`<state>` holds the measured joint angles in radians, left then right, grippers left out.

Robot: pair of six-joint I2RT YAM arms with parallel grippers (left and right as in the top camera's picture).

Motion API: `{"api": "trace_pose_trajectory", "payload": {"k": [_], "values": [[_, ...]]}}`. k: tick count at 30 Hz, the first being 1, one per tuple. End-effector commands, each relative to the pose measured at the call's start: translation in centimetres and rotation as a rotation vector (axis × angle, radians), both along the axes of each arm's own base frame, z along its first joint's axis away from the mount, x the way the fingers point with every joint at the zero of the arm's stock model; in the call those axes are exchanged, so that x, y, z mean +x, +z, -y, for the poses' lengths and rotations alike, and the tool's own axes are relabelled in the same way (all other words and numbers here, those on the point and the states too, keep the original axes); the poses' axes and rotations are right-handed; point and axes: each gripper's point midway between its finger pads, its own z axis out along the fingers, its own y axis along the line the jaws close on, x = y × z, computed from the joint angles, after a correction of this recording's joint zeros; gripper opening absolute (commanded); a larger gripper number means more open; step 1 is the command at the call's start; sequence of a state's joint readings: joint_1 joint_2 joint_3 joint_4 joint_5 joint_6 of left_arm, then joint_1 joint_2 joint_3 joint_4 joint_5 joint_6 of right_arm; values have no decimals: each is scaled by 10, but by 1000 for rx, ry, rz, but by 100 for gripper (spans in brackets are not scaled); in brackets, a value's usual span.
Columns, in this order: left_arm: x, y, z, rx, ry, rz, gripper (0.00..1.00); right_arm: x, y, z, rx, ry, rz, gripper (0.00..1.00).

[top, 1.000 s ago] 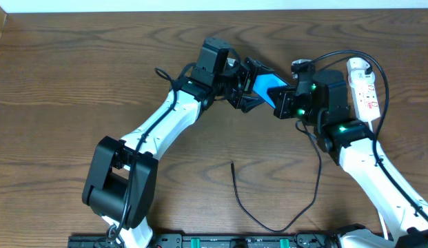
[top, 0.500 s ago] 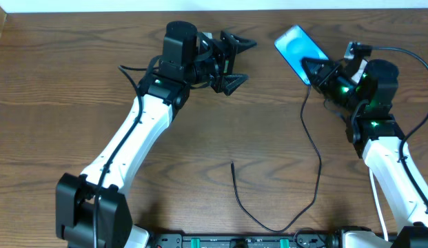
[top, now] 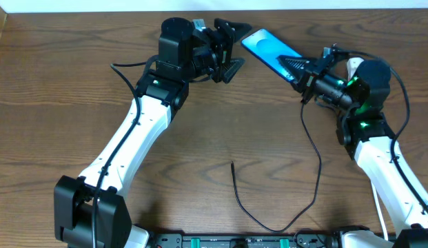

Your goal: Plug charger to phone and switch on socket

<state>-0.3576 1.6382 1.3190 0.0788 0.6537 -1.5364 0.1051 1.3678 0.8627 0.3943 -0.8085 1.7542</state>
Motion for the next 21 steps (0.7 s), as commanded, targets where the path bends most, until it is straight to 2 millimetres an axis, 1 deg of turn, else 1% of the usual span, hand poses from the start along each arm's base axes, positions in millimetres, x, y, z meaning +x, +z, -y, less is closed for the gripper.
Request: {"api": "trace_pose_trajectory", "payload": {"k": [1,9,14,17,21], "values": [[9,12,-9,19,60,50,88,-9,12,-16,103,44,-98,1],[9,12,-8,20,58,50,88,-16,14,-30,121,79,-117,1],[8,10,-8,25,57,49,88,-16,21,-31,126,82,-79,1],[7,3,-10,65,52,56,88,-16,22,-31,126,83,-74,1],[5,-6,-12,83,57,14,79,-16,22,-31,126,82,-75,1]]}}
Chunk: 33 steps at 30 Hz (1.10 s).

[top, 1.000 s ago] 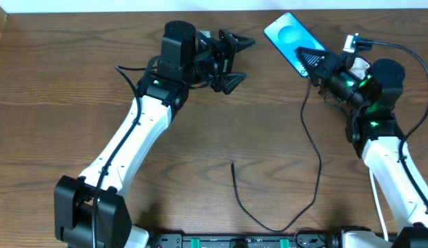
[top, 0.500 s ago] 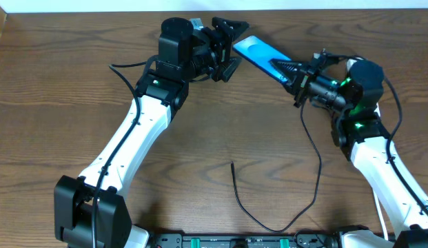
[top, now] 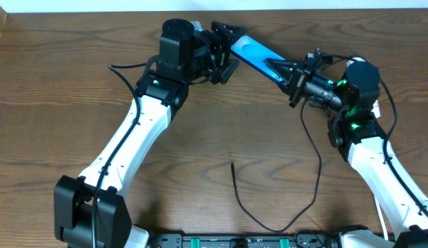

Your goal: Plug charger to phone and switch on socket

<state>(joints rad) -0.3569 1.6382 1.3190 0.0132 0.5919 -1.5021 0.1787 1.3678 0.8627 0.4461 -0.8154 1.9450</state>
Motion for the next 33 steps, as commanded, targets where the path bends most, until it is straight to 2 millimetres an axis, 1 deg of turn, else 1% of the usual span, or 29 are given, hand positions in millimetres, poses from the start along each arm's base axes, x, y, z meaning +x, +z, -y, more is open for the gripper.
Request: {"api": "trace_pose_trajectory", "payload": {"k": [1,7,13,19,24,28,29,30,33], "values": [[1,9,-3,23,7,38,79,-2,12,-2,10,9,30,1],[2,8,-1,36,27,44,79,-2,12,-2,10,6,29,1],[-3,10,11,33,6,55,79,-2,11,-3,7,6,30,1],[-5,10,13,26,4,47,79,0,10,-2,1,-7,31,1],[-5,10,14,26,2,47,67,0,10,-5,1,-9,31,1],[-5,10,14,26,2,47,60,0,10,-8,0,-15,31,1],[-5,10,14,26,2,47,54,0,10,-8,0,-15,31,1],[-5,10,14,26,2,47,52,0,10,-8,0,-15,31,1],[-5,10,14,26,2,47,40,-1,10,-10,0,-10,31,1]]}}
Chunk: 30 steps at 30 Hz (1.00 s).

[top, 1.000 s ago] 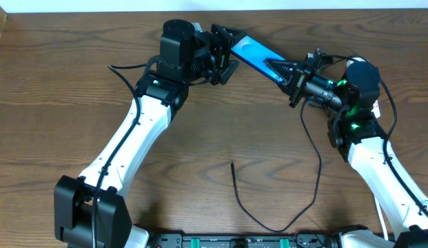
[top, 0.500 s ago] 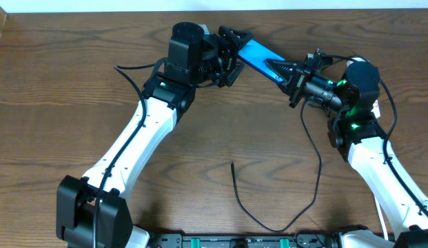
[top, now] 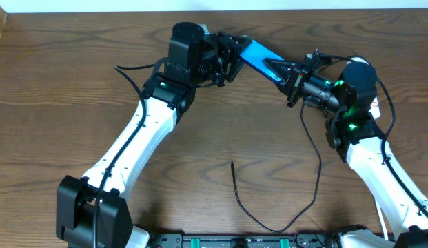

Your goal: Plug charger to phone and switch on socket

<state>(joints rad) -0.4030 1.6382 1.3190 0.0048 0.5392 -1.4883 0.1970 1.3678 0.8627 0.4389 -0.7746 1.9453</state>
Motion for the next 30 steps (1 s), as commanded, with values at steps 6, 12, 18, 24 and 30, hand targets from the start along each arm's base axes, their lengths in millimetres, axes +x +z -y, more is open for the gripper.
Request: {"api": "trace_pose_trajectory", "payload": {"k": [6,12,18,24,30], "values": [[1,13,0,-4,4,37,25,-7,11,-14,4,31,38,1],[1,13,0,-3,4,37,9,-8,11,-15,4,35,38,1],[1,13,0,-3,4,37,7,-9,12,-17,4,42,38,1],[1,13,-1,-2,8,38,8,-9,12,-17,4,42,39,56],[8,13,-9,5,40,42,7,-10,13,-15,6,52,49,99]]}}
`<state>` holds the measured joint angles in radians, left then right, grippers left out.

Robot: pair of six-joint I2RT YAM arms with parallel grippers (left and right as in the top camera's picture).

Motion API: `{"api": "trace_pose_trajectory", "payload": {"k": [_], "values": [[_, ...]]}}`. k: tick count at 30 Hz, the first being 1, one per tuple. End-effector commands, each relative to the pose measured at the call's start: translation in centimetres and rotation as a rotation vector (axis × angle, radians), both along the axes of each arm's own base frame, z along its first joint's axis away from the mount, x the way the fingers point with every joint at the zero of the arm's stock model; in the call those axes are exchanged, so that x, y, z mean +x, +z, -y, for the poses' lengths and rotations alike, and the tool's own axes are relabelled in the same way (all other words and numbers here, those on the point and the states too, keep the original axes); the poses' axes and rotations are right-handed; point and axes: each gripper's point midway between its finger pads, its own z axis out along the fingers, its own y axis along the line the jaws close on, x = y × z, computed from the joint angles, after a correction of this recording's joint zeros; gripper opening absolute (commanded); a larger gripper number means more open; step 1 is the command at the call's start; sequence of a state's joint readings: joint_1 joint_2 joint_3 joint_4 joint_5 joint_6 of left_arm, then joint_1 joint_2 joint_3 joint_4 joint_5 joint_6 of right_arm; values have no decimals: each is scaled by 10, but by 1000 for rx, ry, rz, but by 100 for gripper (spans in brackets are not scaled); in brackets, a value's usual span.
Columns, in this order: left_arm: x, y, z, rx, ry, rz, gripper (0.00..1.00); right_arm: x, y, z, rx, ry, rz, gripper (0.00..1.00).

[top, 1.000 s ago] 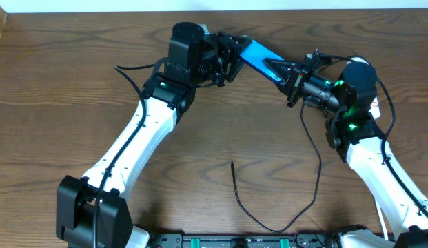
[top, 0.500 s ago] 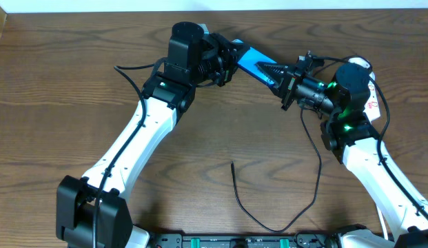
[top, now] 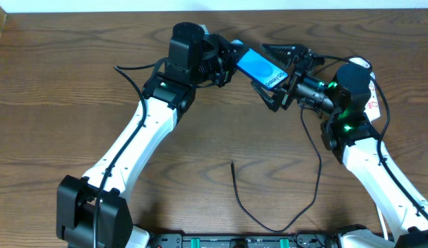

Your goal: Plug charger to phone and switch on socket

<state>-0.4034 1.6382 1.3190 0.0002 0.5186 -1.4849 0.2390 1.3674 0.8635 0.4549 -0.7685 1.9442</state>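
Observation:
The blue phone (top: 257,66) is held off the table at the back centre, tilted, in the overhead view. My left gripper (top: 232,58) is shut on its left end. My right gripper (top: 271,74) stands open around the phone's right end, one of its fingers (top: 277,49) behind it and the other in front. A thin black charger cable (top: 317,176) runs from under the right gripper down to the front edge and back up, and its free end (top: 232,164) lies on the table. No socket can be made out.
The wooden table (top: 62,103) carries both arms. A white object (top: 371,103) with a red mark shows partly behind the right arm. A white wall edge runs along the back. The arm bases stand at the front edge.
My right gripper was shut on the phone's right end and is now open around it. The phone stays in my left gripper, turned so its face with lettering shows.
First my right gripper held the phone while the left gripper stood open just left of it. Then the phone's left end lay between the left fingers. Then the left gripper was shut on it with both holding. Now only the left holds it.

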Motion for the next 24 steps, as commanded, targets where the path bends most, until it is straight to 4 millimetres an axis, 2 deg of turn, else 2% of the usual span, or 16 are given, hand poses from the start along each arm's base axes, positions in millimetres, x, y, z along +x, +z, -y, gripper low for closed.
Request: {"api": "trace_pose_trajectory", "payload": {"k": [1,5,9,12,14,17,18,20,23,24], "values": [[8,15,-12,-6,33,40,7,-3,10,0,1,24,39,99],[25,16,-48,-20,84,35,7,-7,14,12,-90,75,225,99],[25,24,-82,-95,6,17,7,-11,14,29,-188,117,407,99],[16,33,-110,-96,-122,116,7,-9,13,40,-214,113,449,97],[3,44,-131,-64,-260,283,7,-7,13,46,-242,102,492,97],[-19,56,-145,-83,-405,422,7,-7,14,46,-301,102,594,95],[-27,60,-150,-92,-454,475,7,-7,14,45,-320,103,628,91],[-37,65,-157,-96,-508,551,7,-6,14,44,-330,97,642,91],[-38,65,-170,-82,-504,594,7,-3,16,39,-340,76,650,99],[-37,65,-173,-80,-496,594,7,-3,17,37,-343,76,658,99]]}}
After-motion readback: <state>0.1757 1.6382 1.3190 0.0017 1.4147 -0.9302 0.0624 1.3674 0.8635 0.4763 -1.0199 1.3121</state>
